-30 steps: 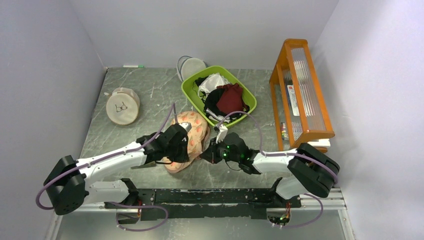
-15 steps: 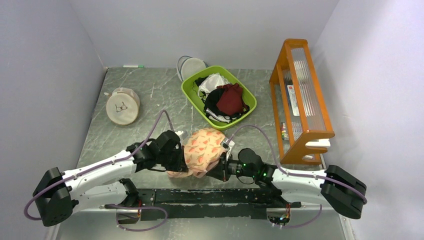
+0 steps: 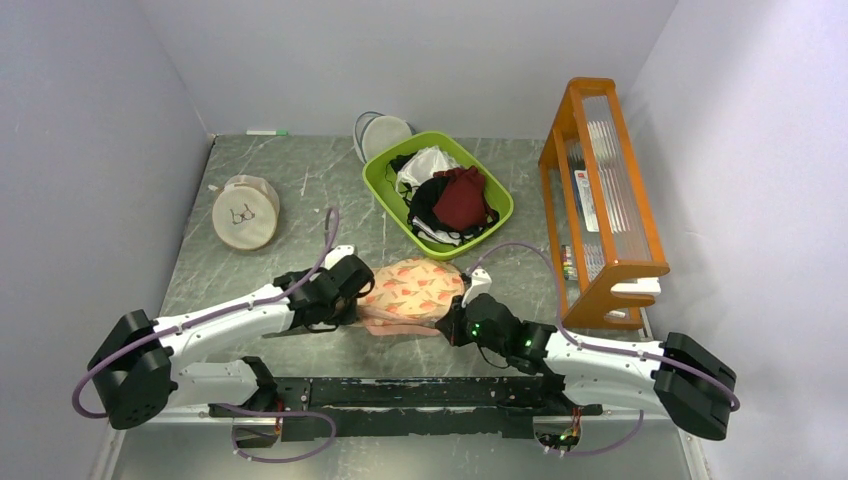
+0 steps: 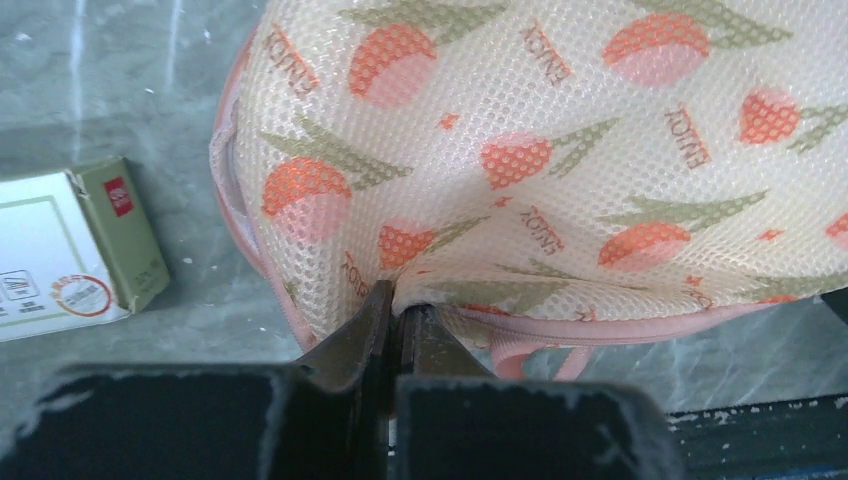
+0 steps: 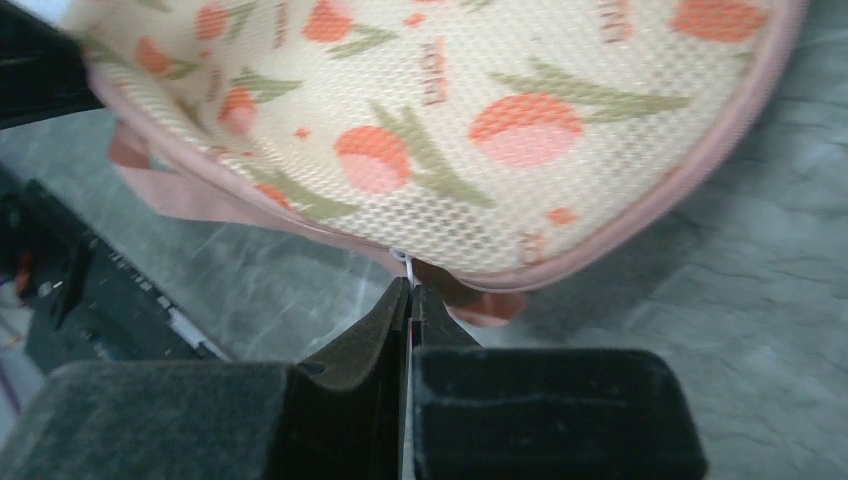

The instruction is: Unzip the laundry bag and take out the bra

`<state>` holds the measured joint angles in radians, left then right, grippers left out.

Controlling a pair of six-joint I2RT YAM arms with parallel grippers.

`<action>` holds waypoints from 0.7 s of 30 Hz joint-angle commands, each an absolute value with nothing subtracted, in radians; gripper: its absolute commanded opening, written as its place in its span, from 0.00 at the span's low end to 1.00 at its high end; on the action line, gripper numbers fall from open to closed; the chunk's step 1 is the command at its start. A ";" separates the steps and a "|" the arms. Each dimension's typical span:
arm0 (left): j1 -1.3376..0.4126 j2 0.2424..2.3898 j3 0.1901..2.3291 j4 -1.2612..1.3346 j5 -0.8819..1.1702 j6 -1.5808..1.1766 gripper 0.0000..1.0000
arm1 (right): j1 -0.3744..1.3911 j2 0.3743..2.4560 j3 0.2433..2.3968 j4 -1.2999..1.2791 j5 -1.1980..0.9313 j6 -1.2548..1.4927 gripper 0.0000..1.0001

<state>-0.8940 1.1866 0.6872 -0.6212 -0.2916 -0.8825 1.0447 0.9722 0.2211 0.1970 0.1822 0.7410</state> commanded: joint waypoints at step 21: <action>-0.872 0.949 0.843 -0.593 -0.165 -0.676 0.85 | 1.043 0.976 0.350 0.180 0.125 0.613 0.00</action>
<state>-0.8776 0.9199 0.8005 -0.6334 -0.2161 -0.7380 1.0435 1.0069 0.3218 0.1593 0.1326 0.6262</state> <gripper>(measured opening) 0.864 0.007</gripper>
